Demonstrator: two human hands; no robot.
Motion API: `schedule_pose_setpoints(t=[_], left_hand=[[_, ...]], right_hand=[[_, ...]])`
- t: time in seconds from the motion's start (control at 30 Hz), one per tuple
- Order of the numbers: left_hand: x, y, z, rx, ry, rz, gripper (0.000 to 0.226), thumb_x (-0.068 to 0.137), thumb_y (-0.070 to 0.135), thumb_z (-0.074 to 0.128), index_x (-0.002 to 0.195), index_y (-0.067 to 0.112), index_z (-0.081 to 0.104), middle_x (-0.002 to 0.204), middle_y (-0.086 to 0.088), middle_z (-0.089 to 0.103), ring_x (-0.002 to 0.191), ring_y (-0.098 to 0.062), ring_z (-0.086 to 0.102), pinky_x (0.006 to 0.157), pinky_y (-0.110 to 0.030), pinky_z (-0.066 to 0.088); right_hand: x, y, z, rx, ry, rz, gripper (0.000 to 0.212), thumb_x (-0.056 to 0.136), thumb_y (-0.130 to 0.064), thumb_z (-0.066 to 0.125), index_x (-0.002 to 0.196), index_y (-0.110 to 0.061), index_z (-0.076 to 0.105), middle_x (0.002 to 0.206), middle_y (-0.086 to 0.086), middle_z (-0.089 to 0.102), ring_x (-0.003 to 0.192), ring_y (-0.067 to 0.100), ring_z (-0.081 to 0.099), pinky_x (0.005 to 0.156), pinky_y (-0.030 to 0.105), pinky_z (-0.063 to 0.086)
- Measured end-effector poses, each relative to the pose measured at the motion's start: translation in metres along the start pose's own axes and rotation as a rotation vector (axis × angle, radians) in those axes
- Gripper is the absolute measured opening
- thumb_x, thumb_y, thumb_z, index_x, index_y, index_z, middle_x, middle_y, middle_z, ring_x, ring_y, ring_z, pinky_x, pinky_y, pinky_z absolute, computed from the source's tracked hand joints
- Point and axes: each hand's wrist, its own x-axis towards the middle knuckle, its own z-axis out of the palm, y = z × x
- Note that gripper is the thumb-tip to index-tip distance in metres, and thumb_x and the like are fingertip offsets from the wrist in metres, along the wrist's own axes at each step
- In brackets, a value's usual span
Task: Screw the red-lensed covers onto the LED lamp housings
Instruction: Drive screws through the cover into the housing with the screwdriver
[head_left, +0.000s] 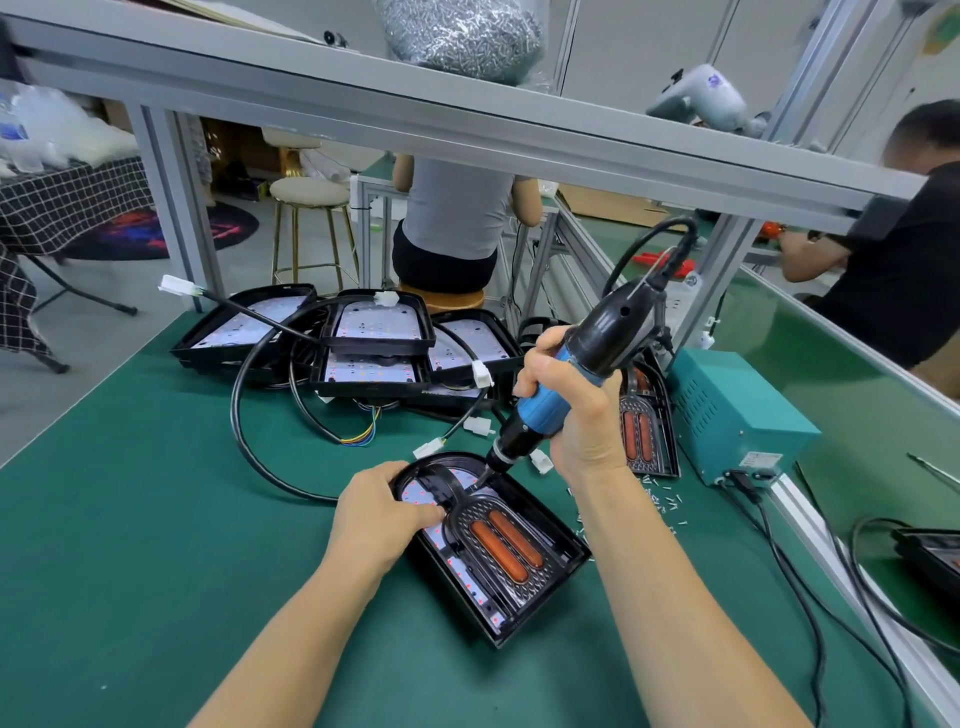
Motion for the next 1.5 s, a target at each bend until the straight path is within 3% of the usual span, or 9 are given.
schedule_pose_setpoints(t=[0.27, 0.47, 0.63, 0.87, 1.03, 1.13, 1.2, 1.33, 1.5], left_hand=[[-0.003, 0.003, 0.003, -0.037, 0.022, -0.019, 0.034, 0.064, -0.001, 0.078, 0.078, 0.027, 0.065, 0.079, 0.001, 0.073, 0.082, -0.024, 0.068, 0.081, -0.035, 0.053], [-0.003, 0.006, 0.005, -0.041, 0.026, -0.049, 0.027, 0.063, -0.003, 0.077, 0.078, 0.018, 0.068, 0.079, -0.006, 0.073, 0.083, -0.031, 0.067, 0.081, -0.041, 0.053], [-0.005, 0.004, 0.004, -0.054, 0.037, -0.041, 0.026, 0.065, -0.002, 0.075, 0.081, 0.017, 0.068, 0.078, -0.006, 0.073, 0.082, -0.031, 0.067, 0.075, -0.034, 0.052], [-0.012, 0.000, 0.001, 0.066, 0.052, 0.013, 0.026, 0.071, 0.008, 0.075, 0.093, 0.020, 0.066, 0.086, 0.002, 0.070, 0.083, -0.021, 0.065, 0.070, -0.027, 0.049], [-0.021, 0.004, -0.003, 0.527, 0.107, 0.033, 0.038, 0.078, 0.032, 0.069, 0.113, 0.021, 0.057, 0.110, -0.005, 0.056, 0.106, -0.028, 0.049, 0.086, -0.039, 0.045], [-0.029, 0.013, -0.004, 0.536, 0.219, 0.120, 0.057, 0.078, 0.019, 0.068, 0.132, 0.017, 0.051, 0.130, -0.006, 0.052, 0.118, -0.029, 0.041, 0.097, -0.040, 0.037], [-0.035, 0.028, 0.001, 0.452, 0.293, 0.311, 0.045, 0.078, 0.010, 0.067, 0.122, 0.016, 0.060, 0.120, -0.003, 0.058, 0.113, -0.027, 0.044, 0.096, -0.041, 0.037], [-0.038, 0.065, 0.035, 0.485, 0.107, 0.576, 0.012, 0.079, 0.014, 0.066, 0.086, 0.023, 0.071, 0.087, 0.008, 0.065, 0.094, -0.021, 0.052, 0.086, -0.039, 0.039], [-0.021, 0.084, 0.091, 0.845, -0.244, 0.654, 0.016, 0.086, 0.022, 0.058, 0.089, 0.028, 0.072, 0.088, 0.013, 0.068, 0.091, -0.013, 0.057, 0.088, -0.030, 0.033]], right_hand=[[0.001, 0.000, -0.001, -0.022, 0.155, 0.039, 0.022, 0.074, -0.008, 0.068, 0.093, -0.015, 0.060, 0.060, 0.004, 0.056, 0.056, 0.019, 0.053, 0.059, 0.028, 0.047], [0.001, 0.000, 0.012, -0.082, 0.142, -0.013, 0.026, 0.075, -0.009, 0.068, 0.057, -0.025, 0.057, 0.050, -0.002, 0.052, 0.049, 0.017, 0.049, 0.054, 0.023, 0.045], [0.000, -0.003, 0.013, -0.085, 0.043, -0.046, 0.019, 0.076, -0.006, 0.067, 0.067, -0.019, 0.058, 0.055, -0.001, 0.054, 0.052, 0.016, 0.051, 0.057, 0.023, 0.046], [-0.003, -0.024, -0.018, 0.185, 0.412, -0.080, 0.019, 0.070, -0.003, 0.065, 0.072, -0.022, 0.061, 0.055, -0.002, 0.054, 0.049, 0.015, 0.050, 0.054, 0.025, 0.045], [-0.010, -0.051, -0.046, 0.308, 0.516, -0.120, 0.016, 0.072, -0.007, 0.065, 0.078, -0.018, 0.055, 0.061, 0.000, 0.049, 0.050, 0.013, 0.049, 0.055, 0.025, 0.044], [-0.017, -0.064, -0.060, 0.322, 0.569, -0.154, 0.015, 0.072, -0.009, 0.063, 0.080, -0.017, 0.053, 0.059, -0.001, 0.049, 0.049, 0.013, 0.048, 0.053, 0.023, 0.044], [-0.021, -0.069, -0.067, 0.264, 0.610, -0.185, 0.014, 0.073, -0.009, 0.063, 0.079, -0.016, 0.053, 0.056, -0.002, 0.049, 0.049, 0.014, 0.048, 0.055, 0.023, 0.043], [-0.031, -0.073, -0.078, 0.097, 0.691, -0.206, 0.014, 0.073, -0.006, 0.065, 0.074, -0.018, 0.056, 0.053, -0.004, 0.051, 0.047, 0.015, 0.049, 0.053, 0.023, 0.042], [-0.043, -0.077, -0.091, -0.010, 0.764, -0.198, 0.015, 0.069, -0.009, 0.068, 0.073, -0.018, 0.057, 0.050, -0.006, 0.052, 0.045, 0.015, 0.050, 0.051, 0.022, 0.041]])
